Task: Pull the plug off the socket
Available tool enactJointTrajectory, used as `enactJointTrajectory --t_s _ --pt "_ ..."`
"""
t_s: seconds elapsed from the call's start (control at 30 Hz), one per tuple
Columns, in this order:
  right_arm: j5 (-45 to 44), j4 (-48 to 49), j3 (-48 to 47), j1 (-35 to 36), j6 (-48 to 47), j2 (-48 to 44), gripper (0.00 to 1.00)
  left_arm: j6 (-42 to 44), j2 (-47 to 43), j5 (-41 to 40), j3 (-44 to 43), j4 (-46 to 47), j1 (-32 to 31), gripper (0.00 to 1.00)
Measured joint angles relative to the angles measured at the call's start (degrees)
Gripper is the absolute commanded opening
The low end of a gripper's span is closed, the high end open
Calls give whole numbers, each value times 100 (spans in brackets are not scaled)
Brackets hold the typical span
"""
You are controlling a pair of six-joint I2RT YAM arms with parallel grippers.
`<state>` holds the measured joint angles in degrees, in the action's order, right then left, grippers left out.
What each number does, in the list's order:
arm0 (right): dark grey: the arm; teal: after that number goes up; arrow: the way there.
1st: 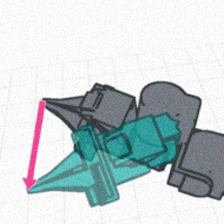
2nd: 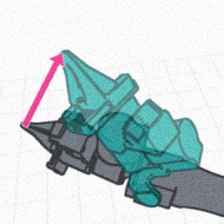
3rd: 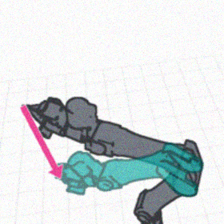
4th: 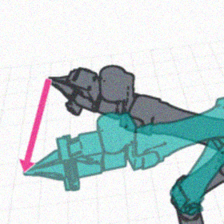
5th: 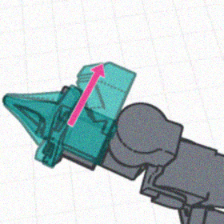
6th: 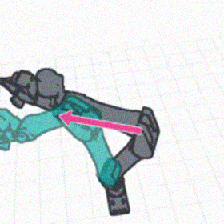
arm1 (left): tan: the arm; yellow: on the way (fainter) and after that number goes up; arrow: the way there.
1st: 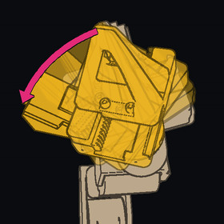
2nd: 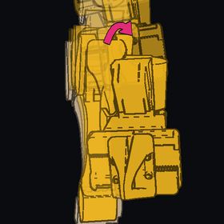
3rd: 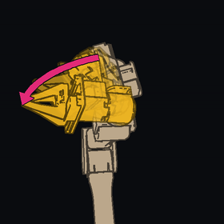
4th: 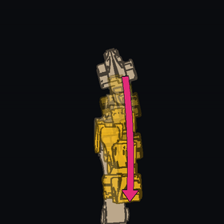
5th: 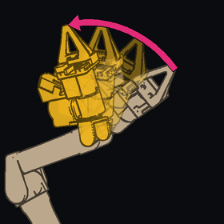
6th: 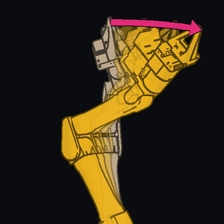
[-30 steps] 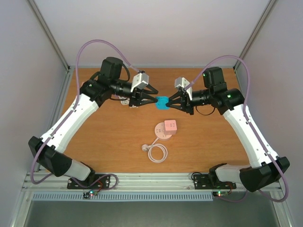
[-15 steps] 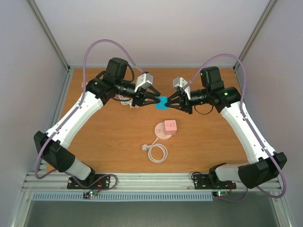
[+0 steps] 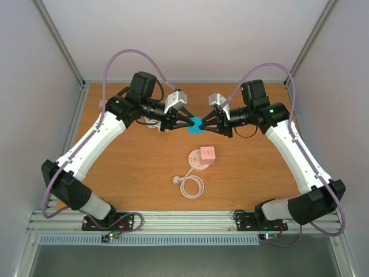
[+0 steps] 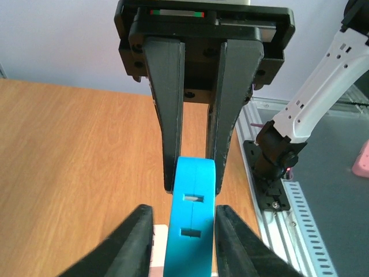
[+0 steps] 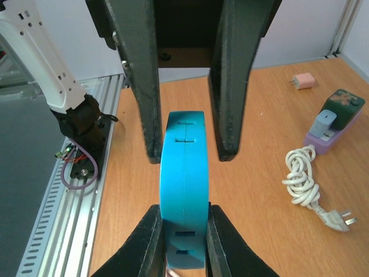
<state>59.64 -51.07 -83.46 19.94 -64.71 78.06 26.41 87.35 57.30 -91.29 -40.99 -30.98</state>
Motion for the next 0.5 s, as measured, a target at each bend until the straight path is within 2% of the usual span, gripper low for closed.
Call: enactJointTrajectory --t_s 0.07,0.2,0.3,0.37,0.5 --pt "15 -2 -17 -2 -11 42 16 11 0 -11 2 -11 0 11" --pt "85 -79 -63 -11 -11 105 66 -44 -9 17 33 35 68 7" --pt "87 -57 -87 -4 44 127 92 -420 -109 44 315 264 286 5" --pt "81 24 -107 -4 131 144 98 -728 -192 76 557 417 562 4" --pt "70 291 -146 -4 387 197 99 -1432 -313 146 1045 863 1287 2"
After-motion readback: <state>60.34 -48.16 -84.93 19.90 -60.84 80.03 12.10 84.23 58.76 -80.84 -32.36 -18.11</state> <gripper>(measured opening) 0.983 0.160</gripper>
